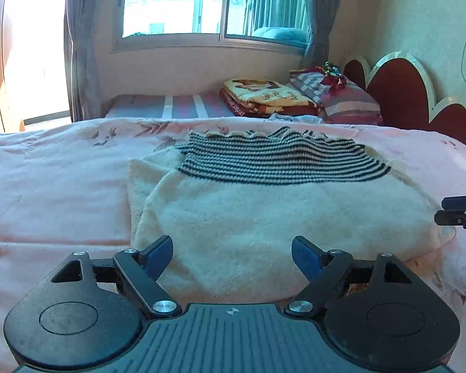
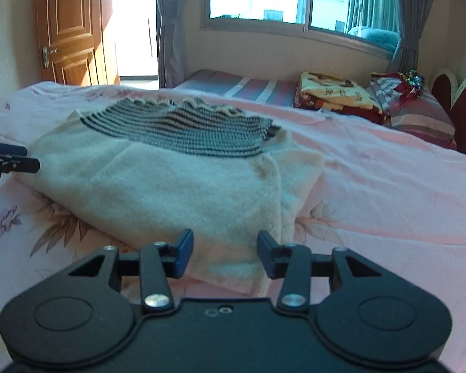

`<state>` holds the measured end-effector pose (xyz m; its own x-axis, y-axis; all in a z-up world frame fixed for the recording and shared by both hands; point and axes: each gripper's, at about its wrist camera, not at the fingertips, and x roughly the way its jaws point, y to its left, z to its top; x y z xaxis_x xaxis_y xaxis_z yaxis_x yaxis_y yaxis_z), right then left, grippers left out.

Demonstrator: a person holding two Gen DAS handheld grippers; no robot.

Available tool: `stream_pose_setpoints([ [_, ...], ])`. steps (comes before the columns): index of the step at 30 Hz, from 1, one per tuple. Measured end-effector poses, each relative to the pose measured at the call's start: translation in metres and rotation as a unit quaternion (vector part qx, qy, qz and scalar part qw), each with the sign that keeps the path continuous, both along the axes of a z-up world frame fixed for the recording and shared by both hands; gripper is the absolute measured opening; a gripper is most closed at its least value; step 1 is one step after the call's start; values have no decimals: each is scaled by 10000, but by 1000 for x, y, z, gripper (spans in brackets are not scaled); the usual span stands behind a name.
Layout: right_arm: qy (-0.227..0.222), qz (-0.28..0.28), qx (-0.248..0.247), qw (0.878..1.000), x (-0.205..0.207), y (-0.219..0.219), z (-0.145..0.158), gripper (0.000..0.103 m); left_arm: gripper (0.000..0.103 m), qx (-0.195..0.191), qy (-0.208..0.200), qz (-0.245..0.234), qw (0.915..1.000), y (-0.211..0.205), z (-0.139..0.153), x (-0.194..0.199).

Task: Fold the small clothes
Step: 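Move both tools back over the half-folded sweater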

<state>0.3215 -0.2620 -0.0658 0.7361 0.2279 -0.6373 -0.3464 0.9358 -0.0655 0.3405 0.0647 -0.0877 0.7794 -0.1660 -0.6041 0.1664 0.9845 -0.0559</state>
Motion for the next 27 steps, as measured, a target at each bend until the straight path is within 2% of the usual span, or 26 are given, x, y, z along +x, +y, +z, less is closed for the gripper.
stream_pose_setpoints([
  [2,1,-142,12,9999,21,4,2,43,83,-42,29,-28,10000,-7,1,16],
  [4,153,-200,227,9994,39,2,-2,41,83,90,215,53,9997,-10,-6,31],
  [6,309,-323,-12,9990,51,1,-15,41,83,148,406,92,9990,-5,-21,40],
  [7,309,-362,-38,9989,52,-4,-22,43,83,135,276,66,9995,-2,-25,37],
  [9,381,-429,173,9982,50,-13,-22,44,83,130,306,107,9994,0,-22,36],
  [11,309,-503,213,9980,42,-11,-12,45,83,330,189,119,9992,-11,-10,28],
  [13,52,-162,473,9987,24,4,3,46,83,111,81,-169,9998,-26,-2,17],
  [15,55,284,585,9979,13,25,7,44,83,-45,107,-424,9990,-44,-4,8],
  [18,149,786,317,9963,0,60,-4,44,83,137,293,-457,9984,-66,-23,1],
  [19,205,802,10,9966,-1,71,-14,44,84,262,147,-445,9986,-70,-27,-3],
  [20,176,776,-220,9966,-3,76,-23,45,89,346,94,-481,9982,-73,-29,-6],
  [22,-72,721,-363,9967,-9,81,-28,47,89,383,92,-472,9981,-72,-27,-6],
  [25,-134,539,-93,9984,-13,70,-12,46,89,203,-28,-142,9997,-53,-16,-14],
  [27,-146,270,49,9995,-14,52,-8,46,89,187,205,95,9996,-35,-23,-11],
])
